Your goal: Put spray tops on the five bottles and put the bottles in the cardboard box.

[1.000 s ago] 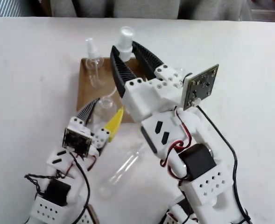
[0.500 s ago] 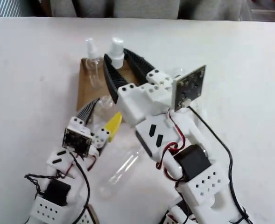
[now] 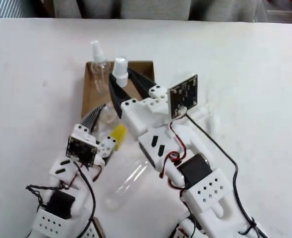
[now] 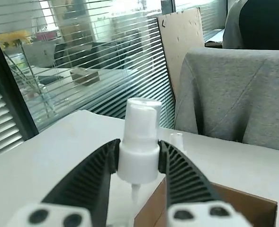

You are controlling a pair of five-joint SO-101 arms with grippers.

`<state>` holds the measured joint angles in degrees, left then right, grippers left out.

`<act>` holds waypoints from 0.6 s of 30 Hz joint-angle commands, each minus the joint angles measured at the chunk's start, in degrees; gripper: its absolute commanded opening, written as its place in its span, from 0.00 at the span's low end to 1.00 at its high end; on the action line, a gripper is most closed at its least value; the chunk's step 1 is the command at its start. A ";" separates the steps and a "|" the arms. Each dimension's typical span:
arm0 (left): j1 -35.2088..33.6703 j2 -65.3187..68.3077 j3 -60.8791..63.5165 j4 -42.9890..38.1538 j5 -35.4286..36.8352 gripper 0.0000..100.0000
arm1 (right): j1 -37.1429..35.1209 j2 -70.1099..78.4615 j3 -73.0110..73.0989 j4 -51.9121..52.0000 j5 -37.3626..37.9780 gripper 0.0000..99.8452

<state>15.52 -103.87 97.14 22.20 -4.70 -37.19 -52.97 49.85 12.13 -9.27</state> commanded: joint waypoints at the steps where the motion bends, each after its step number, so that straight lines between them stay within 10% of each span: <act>1: -0.57 -1.10 -0.26 -1.32 0.62 0.07 | -0.66 -0.04 1.23 -3.21 -0.44 0.02; 18: -0.66 -1.10 -0.26 -1.32 0.62 0.07 | -3.65 -0.48 7.12 -4.79 -0.44 0.02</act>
<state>15.43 -103.87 97.14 22.20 -4.70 -40.62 -52.97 57.14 8.70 -9.27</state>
